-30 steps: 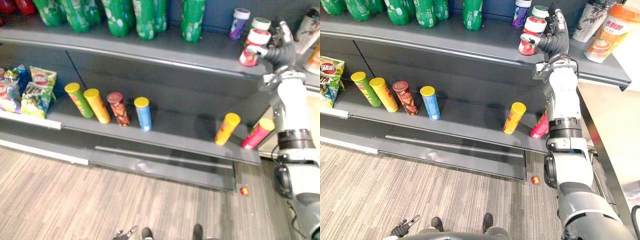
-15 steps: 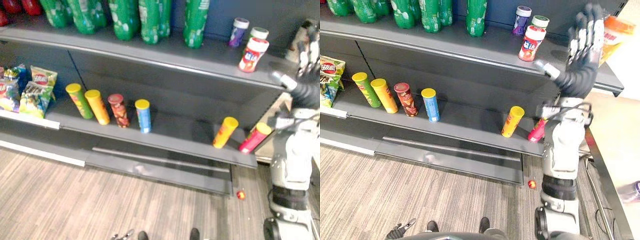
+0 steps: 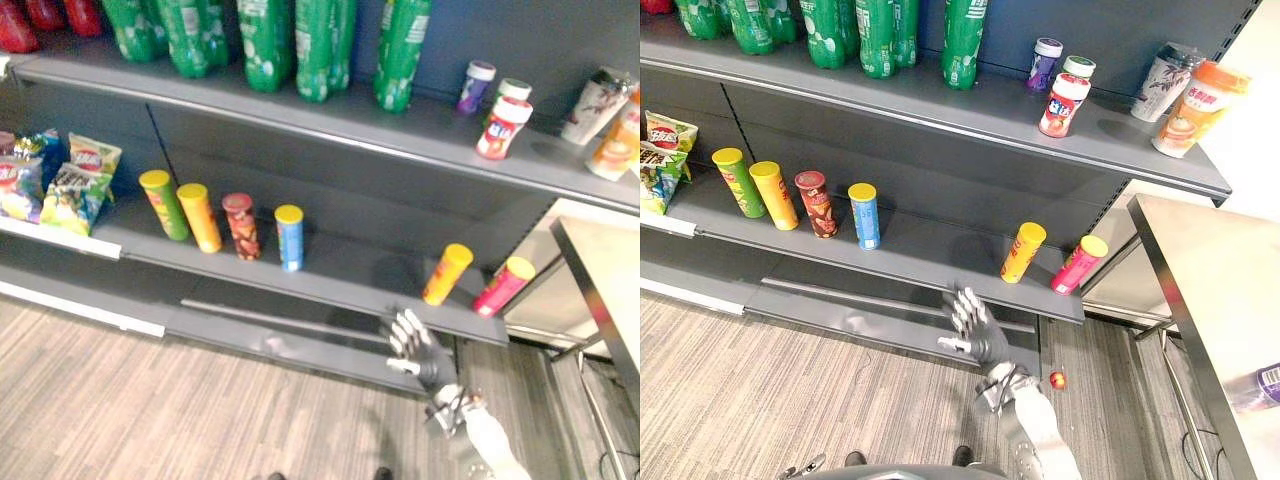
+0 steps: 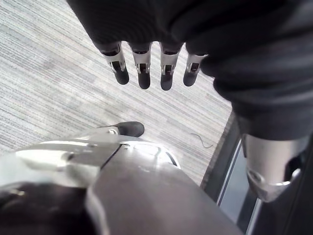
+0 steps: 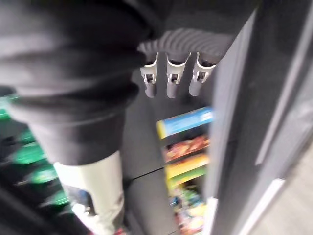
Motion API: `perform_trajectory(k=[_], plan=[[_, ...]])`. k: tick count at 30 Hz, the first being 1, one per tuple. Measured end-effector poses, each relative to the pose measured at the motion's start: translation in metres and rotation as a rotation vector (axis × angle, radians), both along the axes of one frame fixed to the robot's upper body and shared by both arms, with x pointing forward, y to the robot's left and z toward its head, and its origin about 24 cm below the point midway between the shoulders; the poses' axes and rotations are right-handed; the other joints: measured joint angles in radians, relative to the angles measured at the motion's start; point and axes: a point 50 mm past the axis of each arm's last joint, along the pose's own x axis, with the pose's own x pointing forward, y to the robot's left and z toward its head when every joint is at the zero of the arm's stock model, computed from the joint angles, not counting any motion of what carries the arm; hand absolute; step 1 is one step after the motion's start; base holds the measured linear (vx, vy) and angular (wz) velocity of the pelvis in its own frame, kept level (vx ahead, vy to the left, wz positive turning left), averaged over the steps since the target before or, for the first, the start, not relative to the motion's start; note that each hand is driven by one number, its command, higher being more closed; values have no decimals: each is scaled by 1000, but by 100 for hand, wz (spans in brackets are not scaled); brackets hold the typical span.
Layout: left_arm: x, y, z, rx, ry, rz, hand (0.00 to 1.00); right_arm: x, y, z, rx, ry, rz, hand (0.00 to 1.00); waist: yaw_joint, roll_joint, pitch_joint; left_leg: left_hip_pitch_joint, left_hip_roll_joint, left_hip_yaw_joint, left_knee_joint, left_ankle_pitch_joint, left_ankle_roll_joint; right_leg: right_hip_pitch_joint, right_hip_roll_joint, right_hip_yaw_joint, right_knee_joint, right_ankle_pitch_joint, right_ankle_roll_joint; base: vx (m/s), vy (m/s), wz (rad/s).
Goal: Put the gum and the chips on the shelf.
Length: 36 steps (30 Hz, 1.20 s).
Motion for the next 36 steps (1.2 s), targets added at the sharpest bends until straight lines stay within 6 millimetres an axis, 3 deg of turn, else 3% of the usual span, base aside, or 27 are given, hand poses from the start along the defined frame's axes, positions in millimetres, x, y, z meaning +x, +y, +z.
perform_trajectory(k=[4, 6, 11, 13, 16, 19, 27, 31, 33, 36], plan=[[-3, -6, -2, -20, 2, 23, 0, -22, -34, -49, -126, 241, -163, 0, 1, 30, -10, 1, -2, 1, 0, -2, 2, 0, -2, 1, 0, -1, 1, 0, 0, 0], [-2, -9, -2, -29, 0, 24, 0, -44, -53, -77, -166, 416, -257, 0, 1, 45, -9, 1, 0, 1, 0, -2, 2, 0, 0, 1, -2, -2, 2, 17, -3, 0], [-1, -14, -3, -52, -6, 29, 0, -90, -77, -112, -225, 704, -399, 0, 2, 63, -10, 2, 2, 0, 0, -3, 0, 4, 3, 1, -3, -2, 2, 38, -6, -1], [-1, -16, -4, -69, -10, 43, 0, -116, -86, -125, -210, 851, -533, 0, 2, 75, -8, 4, 0, 0, 0, -3, -3, 8, 2, 0, -8, -2, 2, 41, 6, 0], [0, -19, -5, -84, -19, 72, 0, -141, -91, -131, -191, 966, -640, 0, 4, 83, -1, 19, -1, 0, 0, -7, -5, 28, 1, -3, -15, -2, 2, 40, 9, 1], [-2, -20, -5, -97, -26, 117, 0, -149, -92, -132, -178, 992, -686, 0, 3, 89, 4, 34, -1, 2, 0, -11, -7, 42, 1, -4, -15, -7, 7, 0, 0, 0], [-6, -22, -5, -103, -35, 158, 0, -156, -90, -133, -132, 1035, -790, 0, 6, 99, 12, 54, -1, 21, 0, -20, -7, 60, 0, 3, -20, -8, 6, 12, 6, -4], [-6, -22, -5, -104, -40, 168, 0, -162, -90, -134, -101, 1058, -851, 0, 6, 87, 21, 64, -1, 26, 8, -33, 1, 63, -3, 8, 1, -26, 13, 23, 18, -3], [1, -20, -4, -102, -71, 184, 0, -159, -88, -135, -84, 1053, -869, 0, 4, 71, 39, 25, 13, 24, 111, -86, 2, 13, -17, 14, 101, -77, 16, 7, 9, -3], [8, -21, -4, -115, -100, 227, 0, -157, -85, -135, -36, 1046, -926, 0, 4, 74, 89, -4, 43, 49, 267, -173, -2, -12, -23, 49, 188, -112, 27, 6, 24, -27]])
